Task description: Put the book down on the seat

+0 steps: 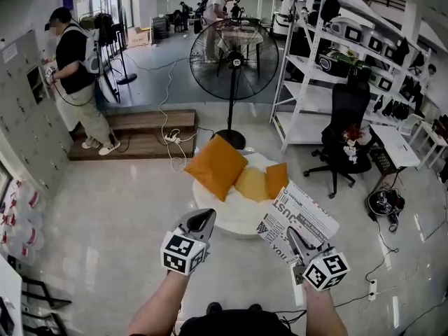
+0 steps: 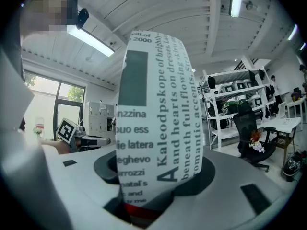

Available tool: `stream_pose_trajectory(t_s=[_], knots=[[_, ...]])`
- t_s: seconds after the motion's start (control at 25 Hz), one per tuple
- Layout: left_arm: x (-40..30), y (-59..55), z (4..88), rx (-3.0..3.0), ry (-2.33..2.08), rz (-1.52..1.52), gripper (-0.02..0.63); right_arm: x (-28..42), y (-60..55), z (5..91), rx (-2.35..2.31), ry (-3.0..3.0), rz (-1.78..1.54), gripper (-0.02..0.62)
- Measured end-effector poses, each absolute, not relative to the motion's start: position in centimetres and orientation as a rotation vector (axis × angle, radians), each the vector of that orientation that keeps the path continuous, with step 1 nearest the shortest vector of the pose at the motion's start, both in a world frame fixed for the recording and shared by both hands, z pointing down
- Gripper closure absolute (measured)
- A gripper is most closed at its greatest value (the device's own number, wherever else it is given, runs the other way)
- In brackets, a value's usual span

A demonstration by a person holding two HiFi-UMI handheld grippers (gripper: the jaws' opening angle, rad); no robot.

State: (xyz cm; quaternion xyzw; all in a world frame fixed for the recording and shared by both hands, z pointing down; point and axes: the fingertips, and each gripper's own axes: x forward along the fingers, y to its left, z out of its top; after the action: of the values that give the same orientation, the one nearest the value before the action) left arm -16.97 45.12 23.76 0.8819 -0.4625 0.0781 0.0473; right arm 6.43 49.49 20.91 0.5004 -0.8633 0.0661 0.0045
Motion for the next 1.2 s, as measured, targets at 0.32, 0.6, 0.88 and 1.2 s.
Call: stream_pose_trajectory(t_s=[0.32, 0.6, 0.88, 1.2], knots=[[-20.4, 45.3, 24.9, 2.672, -1.389, 0.239, 0.604, 2.9, 49.4, 21.3, 1.581, -2.709, 0.262, 0.344], [-20.6, 42.7, 26.0, 2.648, -1.369, 0.252, 0.604, 3.4, 46.9, 22.5, 1.606, -2.700, 0.330, 0.344], [-18.8, 37.5, 27.1, 2.618, -1.378, 0.293, 0.604, 5.4, 41.1, 24.5, 1.590, -2.725, 0.412, 0.344], [-14.9, 28.7, 28.3, 2.581, -1.378, 0.361, 0.604, 8.6, 31.8, 26.7, 1.545, -2.746, 0.494, 0.343]])
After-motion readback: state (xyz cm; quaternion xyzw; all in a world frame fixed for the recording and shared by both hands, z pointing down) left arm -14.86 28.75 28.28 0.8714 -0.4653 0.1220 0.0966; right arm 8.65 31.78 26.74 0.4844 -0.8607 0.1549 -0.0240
